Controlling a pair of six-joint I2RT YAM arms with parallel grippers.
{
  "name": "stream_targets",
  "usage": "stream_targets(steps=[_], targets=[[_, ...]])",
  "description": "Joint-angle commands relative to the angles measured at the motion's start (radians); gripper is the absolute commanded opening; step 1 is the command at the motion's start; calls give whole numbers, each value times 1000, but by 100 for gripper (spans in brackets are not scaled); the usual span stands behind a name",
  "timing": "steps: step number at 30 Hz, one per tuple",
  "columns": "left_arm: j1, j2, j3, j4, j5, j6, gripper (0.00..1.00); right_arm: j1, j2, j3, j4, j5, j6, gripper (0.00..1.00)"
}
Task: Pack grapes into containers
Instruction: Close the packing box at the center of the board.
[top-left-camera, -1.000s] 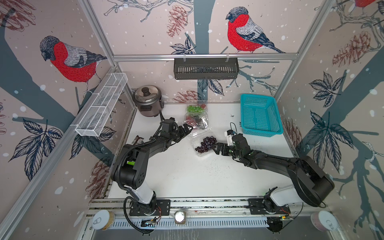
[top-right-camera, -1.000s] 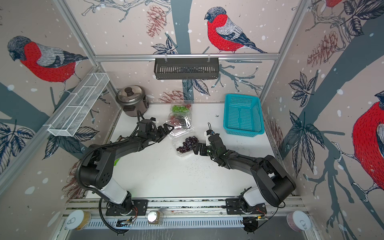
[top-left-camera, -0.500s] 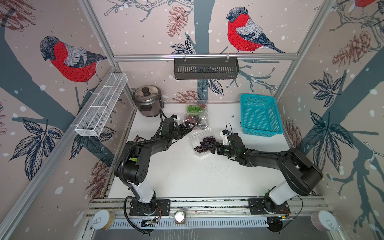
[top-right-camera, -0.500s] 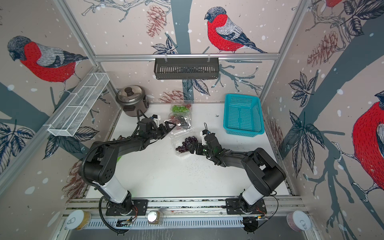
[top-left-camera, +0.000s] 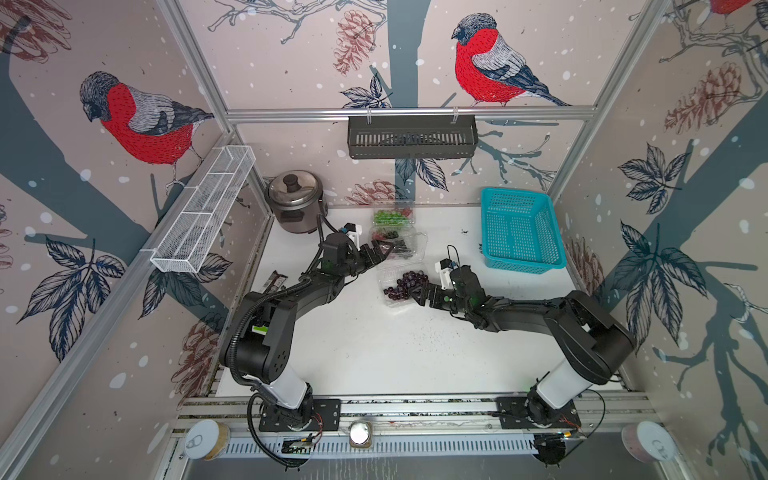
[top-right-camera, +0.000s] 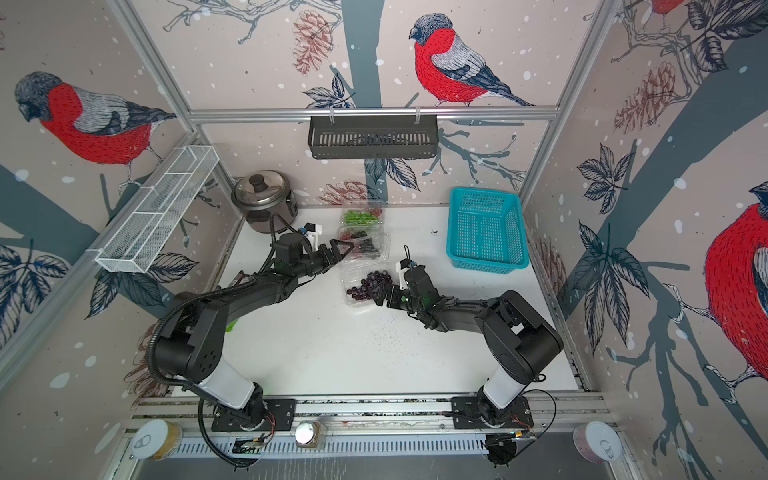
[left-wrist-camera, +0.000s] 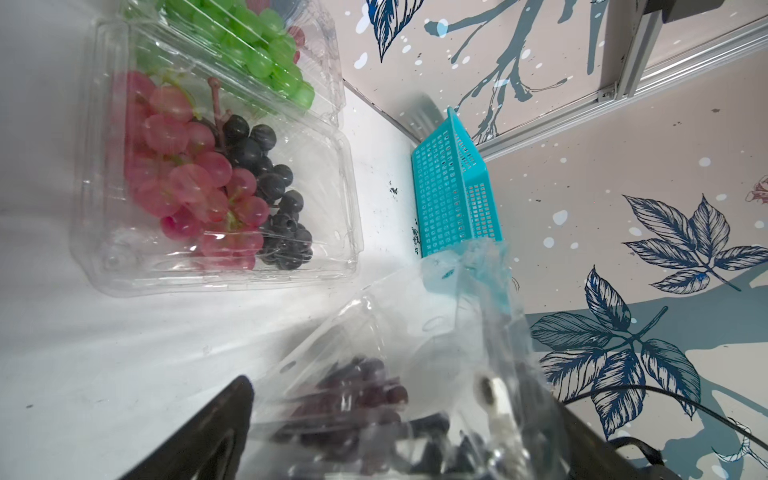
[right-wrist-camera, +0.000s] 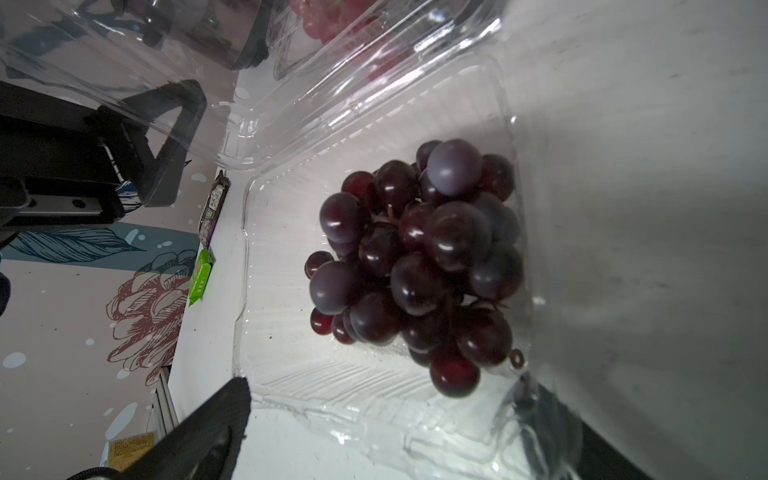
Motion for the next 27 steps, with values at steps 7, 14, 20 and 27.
stream_targets(steps=[7, 14, 20, 27], targets=[[-2, -18, -5, -16, -4, 23, 97, -21, 16, 34, 29, 0, -9, 100], [-6, -38, -18, -27, -12, 27, 97, -33, 9, 27, 30, -7, -12, 100], [-38, -21, -10, -27, -24, 26, 97, -55, -37, -9, 26, -19, -21, 100], [-71, -3, 12, -20, -35, 15, 97, -92, -97, -61, 11, -25, -37, 100]])
